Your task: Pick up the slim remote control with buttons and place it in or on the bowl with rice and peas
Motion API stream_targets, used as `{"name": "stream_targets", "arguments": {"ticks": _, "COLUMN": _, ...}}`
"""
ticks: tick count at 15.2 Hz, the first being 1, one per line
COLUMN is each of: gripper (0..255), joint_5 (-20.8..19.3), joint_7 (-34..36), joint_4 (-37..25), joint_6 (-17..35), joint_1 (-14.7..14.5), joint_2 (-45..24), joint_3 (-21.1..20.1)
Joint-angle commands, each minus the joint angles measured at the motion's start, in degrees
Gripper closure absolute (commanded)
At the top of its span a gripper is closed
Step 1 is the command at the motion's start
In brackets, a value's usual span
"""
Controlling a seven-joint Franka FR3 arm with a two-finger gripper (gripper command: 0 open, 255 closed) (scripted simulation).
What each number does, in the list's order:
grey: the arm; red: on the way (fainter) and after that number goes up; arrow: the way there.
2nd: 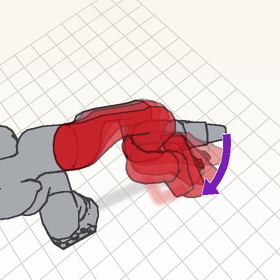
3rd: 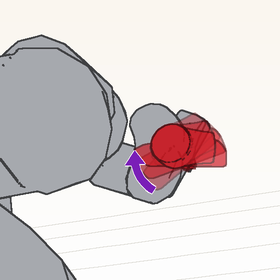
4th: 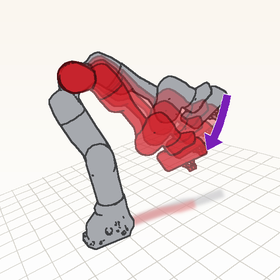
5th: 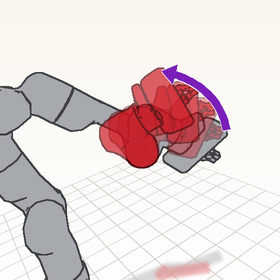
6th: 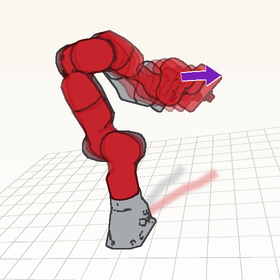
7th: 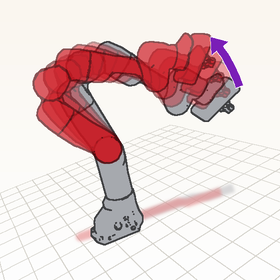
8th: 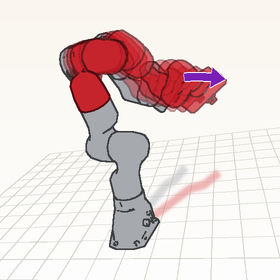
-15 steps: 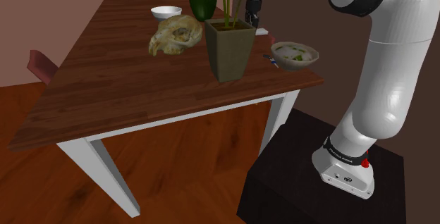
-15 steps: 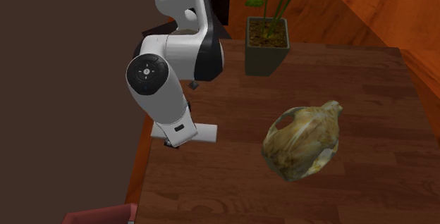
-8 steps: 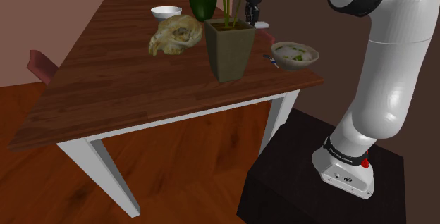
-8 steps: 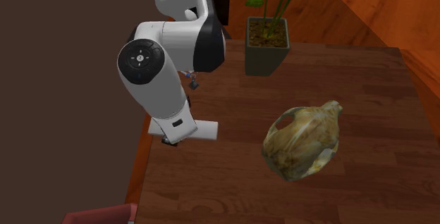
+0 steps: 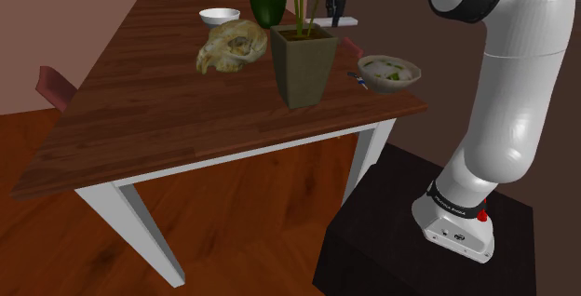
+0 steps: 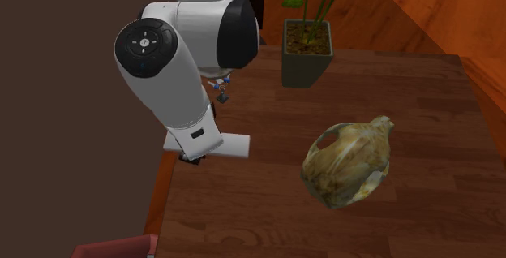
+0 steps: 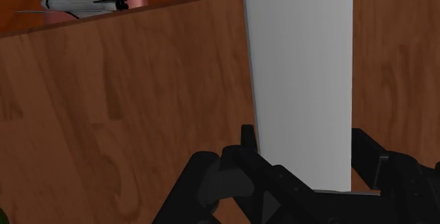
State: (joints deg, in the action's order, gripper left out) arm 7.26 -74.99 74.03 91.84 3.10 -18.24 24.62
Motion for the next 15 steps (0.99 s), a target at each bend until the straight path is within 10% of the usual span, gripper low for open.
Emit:
{"name": "stream_targets", "arguments": {"ticks": 1, "gripper": 255, "joint_5": 0.21, "joint_7": -0.01, "joint_4": -2.43, "joint_6": -1.95, "joint_1": 0.30, "joint_2": -0.52, "joint_3": 0.02}}
{"name": "stream_targets", "arguments": {"ticks": 9, "gripper": 255, "joint_5": 1.63, "joint_7": -0.27, "joint_4": -13.31, "joint_6": -9.68, "joint_1": 2.21, "joint_2": -3.79, "joint_3": 0.06}}
{"name": "stream_targets", "arguments": {"ticks": 15, "gripper": 255, "joint_5": -6.51, "joint_7": 3.80, "joint_4": 12.05, "joint_6": -2.31, "joint_1": -4.54, "joint_2": 15.68, "joint_3": -0.23}}
